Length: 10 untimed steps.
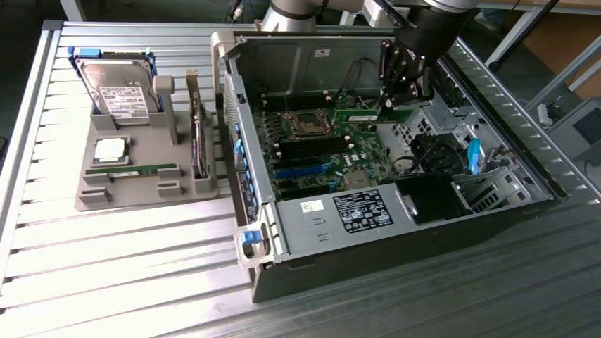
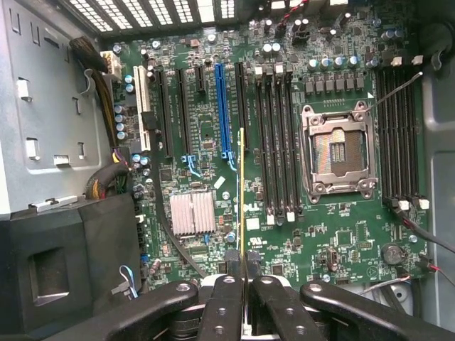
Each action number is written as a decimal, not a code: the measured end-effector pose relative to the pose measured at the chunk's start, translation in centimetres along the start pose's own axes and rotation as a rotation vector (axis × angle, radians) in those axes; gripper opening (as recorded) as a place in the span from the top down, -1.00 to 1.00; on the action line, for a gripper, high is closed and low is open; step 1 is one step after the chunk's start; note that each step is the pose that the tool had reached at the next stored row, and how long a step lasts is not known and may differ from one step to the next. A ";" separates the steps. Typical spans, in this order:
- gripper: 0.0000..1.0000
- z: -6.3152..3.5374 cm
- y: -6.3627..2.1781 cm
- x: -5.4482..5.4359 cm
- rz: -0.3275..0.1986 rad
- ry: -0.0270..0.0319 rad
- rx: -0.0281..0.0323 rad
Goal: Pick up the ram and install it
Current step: 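Insert the ram into the slot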
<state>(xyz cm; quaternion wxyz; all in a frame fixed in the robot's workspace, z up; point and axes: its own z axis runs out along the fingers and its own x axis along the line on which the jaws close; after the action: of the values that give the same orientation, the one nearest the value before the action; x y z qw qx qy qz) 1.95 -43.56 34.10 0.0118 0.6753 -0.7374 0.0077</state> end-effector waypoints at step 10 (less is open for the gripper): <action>0.78 0.23 0.00 0.0 0.000 0.0000 0.0000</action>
<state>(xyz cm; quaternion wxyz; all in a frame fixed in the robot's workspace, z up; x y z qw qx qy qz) 1.95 -43.56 33.87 0.0118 0.6754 -0.7374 0.0077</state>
